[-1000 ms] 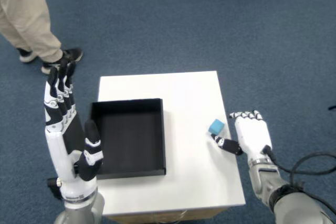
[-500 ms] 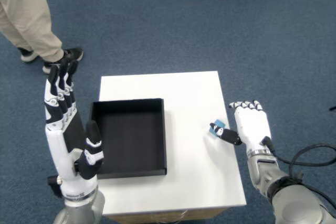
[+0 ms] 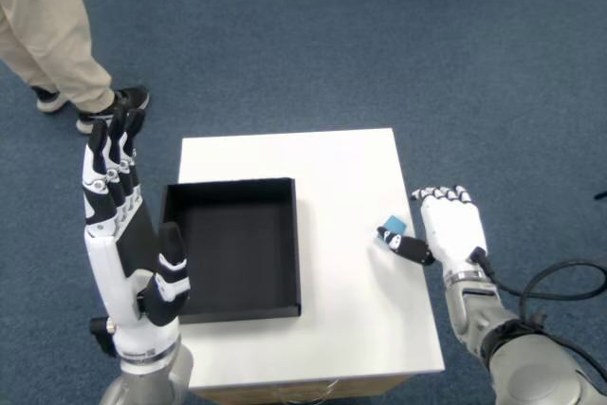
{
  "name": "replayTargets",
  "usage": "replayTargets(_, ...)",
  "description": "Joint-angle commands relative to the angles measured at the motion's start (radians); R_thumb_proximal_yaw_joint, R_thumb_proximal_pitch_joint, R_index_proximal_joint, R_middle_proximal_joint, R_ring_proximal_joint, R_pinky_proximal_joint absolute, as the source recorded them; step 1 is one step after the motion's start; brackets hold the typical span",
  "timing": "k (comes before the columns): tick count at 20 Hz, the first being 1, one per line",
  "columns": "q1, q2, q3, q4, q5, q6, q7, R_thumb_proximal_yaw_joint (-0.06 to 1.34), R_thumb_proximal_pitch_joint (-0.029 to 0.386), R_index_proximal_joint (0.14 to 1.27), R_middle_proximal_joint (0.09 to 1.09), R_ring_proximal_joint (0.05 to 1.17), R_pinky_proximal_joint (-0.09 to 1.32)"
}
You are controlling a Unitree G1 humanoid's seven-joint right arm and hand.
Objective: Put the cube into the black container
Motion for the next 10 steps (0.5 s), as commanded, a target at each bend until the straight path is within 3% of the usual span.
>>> replayTargets(1,-0.046,-0.008,0.004,0.018,-0.004,0.015,-0.022,0.45,-0.02,0.46,0.29,0.24,0.08)
replayTargets(10,-0.02,-0.004,0.011,0.019,-0.008,0.032,0.023,0.45,-0.021,0.47,0.28,0.24,0.09)
